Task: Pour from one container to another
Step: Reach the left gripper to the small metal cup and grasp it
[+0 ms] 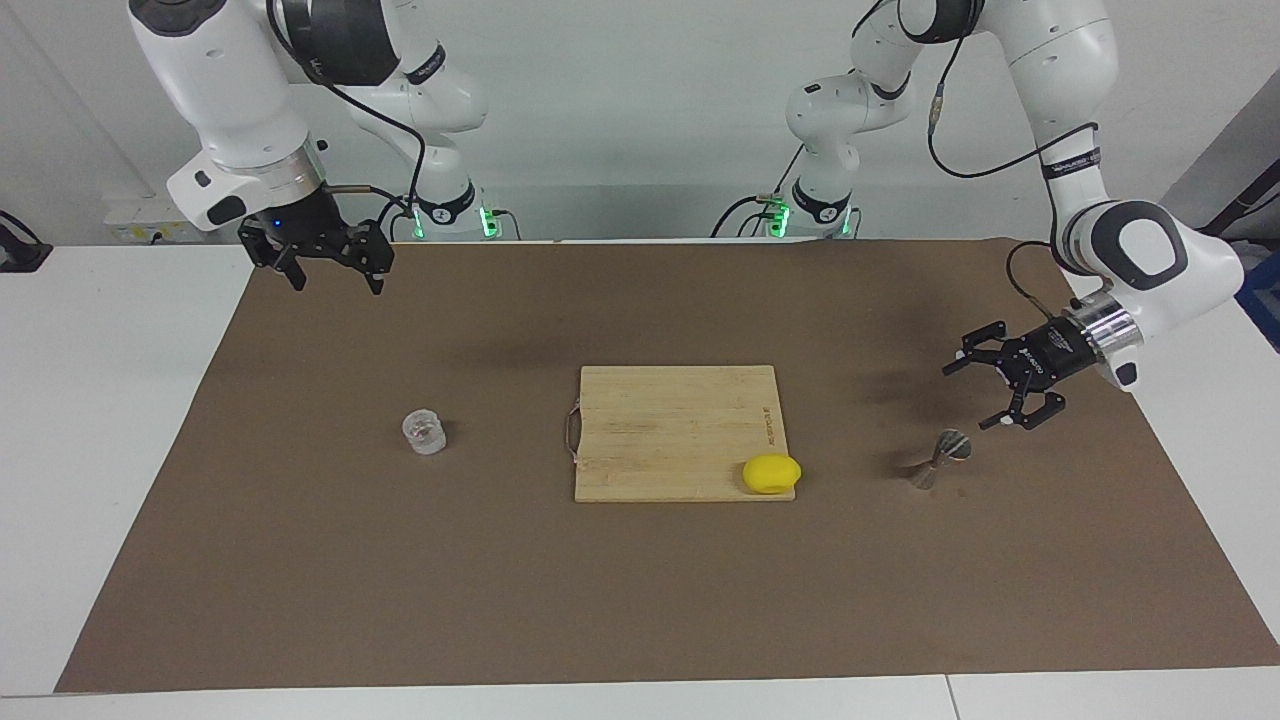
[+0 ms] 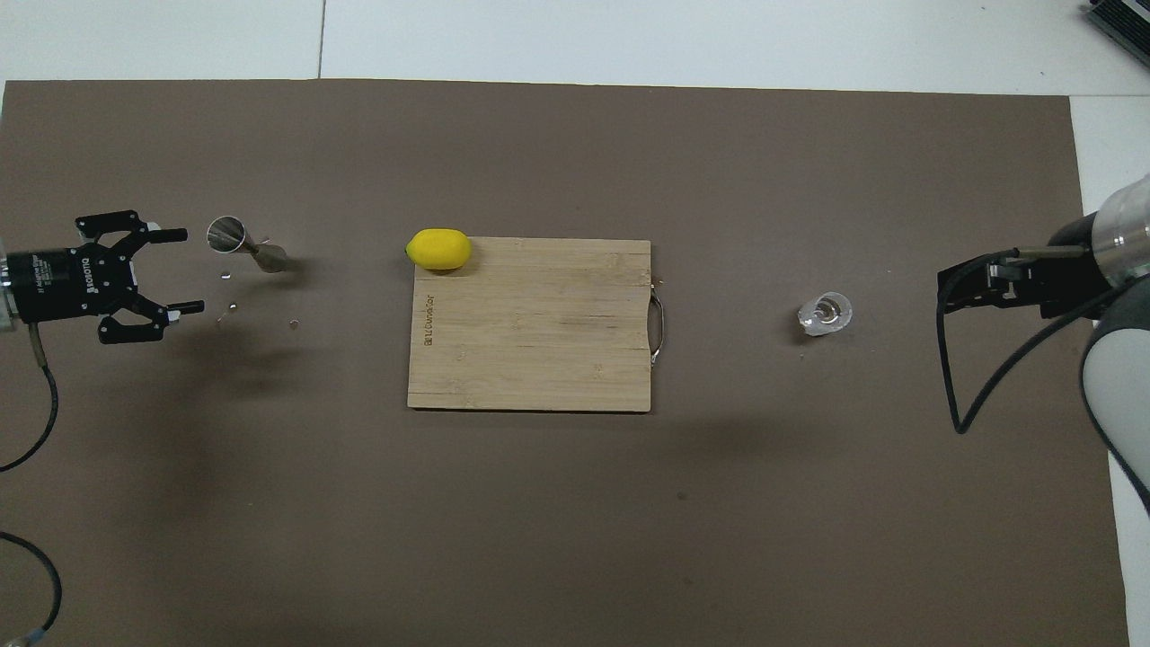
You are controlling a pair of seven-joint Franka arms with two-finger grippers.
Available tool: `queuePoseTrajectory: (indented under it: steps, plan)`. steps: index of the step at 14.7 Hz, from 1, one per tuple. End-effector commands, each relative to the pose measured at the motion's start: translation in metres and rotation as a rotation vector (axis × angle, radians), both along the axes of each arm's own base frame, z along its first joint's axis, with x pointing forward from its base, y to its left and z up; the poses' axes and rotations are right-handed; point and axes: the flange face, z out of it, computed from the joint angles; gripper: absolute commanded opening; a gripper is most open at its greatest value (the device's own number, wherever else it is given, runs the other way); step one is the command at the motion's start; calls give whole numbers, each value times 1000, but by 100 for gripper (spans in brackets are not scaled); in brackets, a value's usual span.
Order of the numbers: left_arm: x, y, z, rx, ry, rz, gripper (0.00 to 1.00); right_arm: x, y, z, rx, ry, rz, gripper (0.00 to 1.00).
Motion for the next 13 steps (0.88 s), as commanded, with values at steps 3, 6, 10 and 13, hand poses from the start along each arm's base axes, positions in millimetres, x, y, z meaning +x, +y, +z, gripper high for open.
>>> queuePoseTrajectory:
  steps: [3, 6, 10, 13]
  plan:
    - [-11, -1, -24, -113, 30, 223, 100, -7, -3, 1, 6, -1, 12, 100]
    - [-11, -12, -34, -134, 39, 273, 100, -7, -3, 2, 6, -2, 12, 100]
    - [-8, -20, -39, -149, 35, 327, 100, -7, -3, 1, 6, -1, 12, 100]
    - [-6, -23, -40, -145, 33, 341, 100, -7, -3, 1, 6, -1, 12, 100]
